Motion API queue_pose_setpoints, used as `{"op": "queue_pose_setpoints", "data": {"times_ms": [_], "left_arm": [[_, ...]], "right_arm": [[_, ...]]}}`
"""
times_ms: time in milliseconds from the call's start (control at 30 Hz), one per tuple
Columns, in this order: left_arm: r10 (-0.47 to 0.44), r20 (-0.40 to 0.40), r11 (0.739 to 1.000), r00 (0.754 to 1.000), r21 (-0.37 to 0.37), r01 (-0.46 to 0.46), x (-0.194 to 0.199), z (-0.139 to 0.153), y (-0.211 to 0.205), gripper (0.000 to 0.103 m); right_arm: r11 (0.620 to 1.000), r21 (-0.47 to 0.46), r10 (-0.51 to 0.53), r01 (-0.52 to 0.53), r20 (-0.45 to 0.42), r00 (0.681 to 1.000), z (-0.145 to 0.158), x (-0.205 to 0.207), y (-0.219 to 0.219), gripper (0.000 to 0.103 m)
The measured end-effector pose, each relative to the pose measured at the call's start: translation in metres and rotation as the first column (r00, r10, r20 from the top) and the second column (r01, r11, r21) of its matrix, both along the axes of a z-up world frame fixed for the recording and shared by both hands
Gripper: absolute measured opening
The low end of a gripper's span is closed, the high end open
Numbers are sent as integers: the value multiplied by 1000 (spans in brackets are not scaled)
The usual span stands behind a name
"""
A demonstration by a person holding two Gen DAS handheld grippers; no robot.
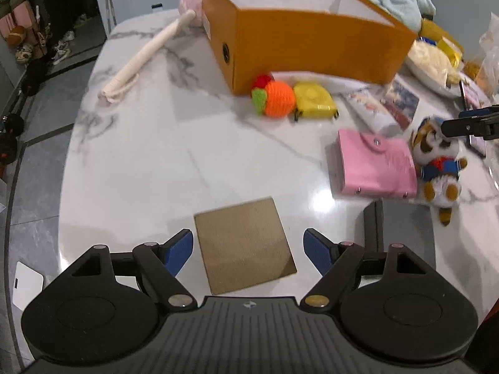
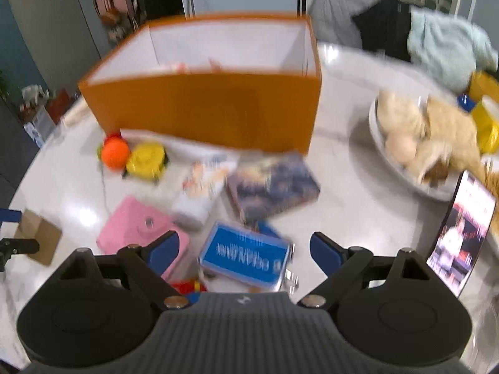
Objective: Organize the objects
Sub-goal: 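Withdraw both tools from the box toward the remaining items on the table, then grasp the brown square coaster with the left tool while the right tool grasps the Donald Duck plush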
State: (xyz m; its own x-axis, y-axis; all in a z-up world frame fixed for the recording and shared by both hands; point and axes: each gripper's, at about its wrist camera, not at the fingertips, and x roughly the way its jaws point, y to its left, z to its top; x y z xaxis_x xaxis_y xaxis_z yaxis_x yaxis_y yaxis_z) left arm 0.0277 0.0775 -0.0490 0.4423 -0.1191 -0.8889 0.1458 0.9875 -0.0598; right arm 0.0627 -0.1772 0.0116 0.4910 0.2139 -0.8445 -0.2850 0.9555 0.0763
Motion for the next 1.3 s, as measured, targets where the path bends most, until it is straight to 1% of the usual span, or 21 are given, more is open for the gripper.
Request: {"op": "queue_pose_setpoints", "data": {"times_ms": [100, 167, 267, 333, 400, 467, 567, 600, 700, 833, 867, 933, 967, 1000, 1067, 1167, 1300], "left_arm": [[-17, -15, 1000, 1000, 24, 17, 0, -7, -5, 92], [-19, -26, 999, 999, 35, 20, 0, -12, -8, 92], [-17, -23, 999, 1000, 50, 19, 2, -17, -12, 92], [-17, -22, 999, 1000, 50, 18, 3, -19, -13, 92], [-13, -25, 998, 1000, 55, 15, 5, -21, -14, 92], [-10, -30, 998, 999, 67, 12, 7, -24, -15, 92], [-11, -42, 997, 999, 75, 15, 8, -28, -16, 92], [-13, -45, 997, 999, 73, 17, 8, -30, -15, 94], [-24, -29, 997, 999, 72, 26, 8, -31, -16, 96], [-36, -30, 997, 999, 73, 38, 10, -32, -17, 97], [-38, -34, 996, 999, 73, 41, 11, -31, -17, 96], [-42, -33, 997, 999, 69, 45, 11, -30, -18, 89], [-38, -28, 997, 999, 61, 40, 11, -28, -17, 83], [-34, -25, 998, 999, 46, 35, 11, -26, -16, 76], [-27, -21, 1000, 999, 3, 27, 12, -22, -12, 70], [-28, -19, 999, 999, -32, 28, 13, -18, -9, 69], [-34, -17, 999, 999, -43, 33, 12, -15, -9, 68]], "right_arm": [[999, 8, -37, 38, -87, 996, -12, 4, -3, 91], [998, 26, -52, 56, -123, 991, -18, 5, -5, 91], [994, 62, -79, 90, -161, 984, -29, 5, -5, 90], [990, 90, -89, 107, -186, 979, -37, 5, -3, 76], [987, 103, -97, 121, -213, 972, -45, 6, -1, 69], [985, 111, -104, 131, -223, 969, -51, 7, 0, 67], [987, 103, -102, 125, -206, 973, -52, 7, 3, 63], [988, 97, -96, 117, -200, 975, -51, 7, 4, 63], [992, 86, -78, 95, -186, 980, -51, 7, 4, 61], [995, 70, -57, 70, -168, 984, -49, 7, 3, 57], [996, 67, -51, 63, -161, 986, -48, 7, 3, 57], [997, 63, -38, 47, -142, 989, -44, 6, 4, 55], [997, 64, -31, 39, -130, 991, -42, 5, 4, 55], [997, 66, -26, 34, -120, 992, -39, 5, 4, 55], [997, 70, -24, 31, -104, 994, -35, 5, 4, 55], [996, 77, -28, 35, -92, 995, -31, 5, 1, 55], [995, 85, -41, 49, -88, 995, -29, 6, -1, 55]]}}
